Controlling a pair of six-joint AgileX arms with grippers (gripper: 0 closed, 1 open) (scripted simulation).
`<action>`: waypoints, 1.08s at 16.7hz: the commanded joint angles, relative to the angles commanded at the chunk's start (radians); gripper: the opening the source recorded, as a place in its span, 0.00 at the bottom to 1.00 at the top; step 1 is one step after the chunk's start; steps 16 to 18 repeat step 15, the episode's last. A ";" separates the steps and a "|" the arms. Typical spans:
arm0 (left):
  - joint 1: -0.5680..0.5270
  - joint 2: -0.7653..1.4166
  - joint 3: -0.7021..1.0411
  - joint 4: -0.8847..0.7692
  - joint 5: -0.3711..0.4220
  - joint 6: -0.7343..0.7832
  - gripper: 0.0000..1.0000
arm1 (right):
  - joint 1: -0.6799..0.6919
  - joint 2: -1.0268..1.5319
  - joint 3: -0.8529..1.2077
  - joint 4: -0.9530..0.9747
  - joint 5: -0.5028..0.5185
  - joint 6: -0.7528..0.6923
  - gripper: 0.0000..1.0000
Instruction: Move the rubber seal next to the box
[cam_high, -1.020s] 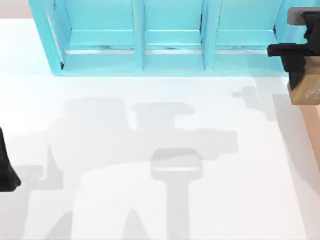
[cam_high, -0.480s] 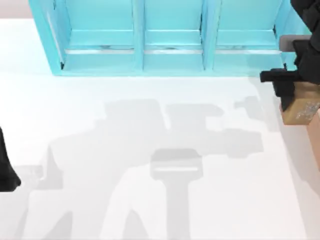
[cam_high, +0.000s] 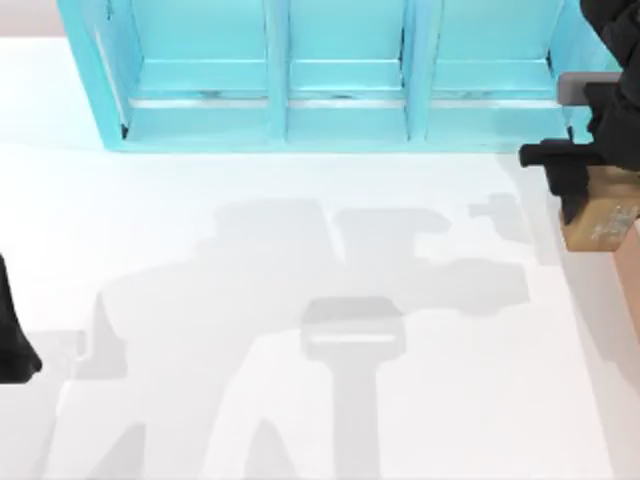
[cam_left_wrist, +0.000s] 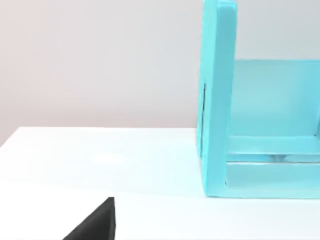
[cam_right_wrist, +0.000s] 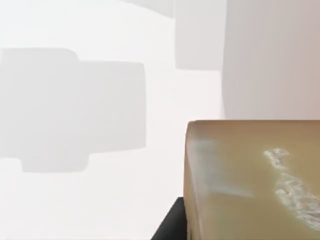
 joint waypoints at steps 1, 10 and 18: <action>0.000 0.000 0.000 0.000 0.000 0.000 1.00 | 0.000 0.000 0.000 0.000 0.000 0.000 0.38; 0.000 0.000 0.000 0.000 0.000 0.000 1.00 | 0.000 0.000 0.000 0.000 0.000 0.000 1.00; 0.000 0.000 0.000 0.000 0.000 0.000 1.00 | 0.000 0.000 0.000 0.000 0.000 0.000 1.00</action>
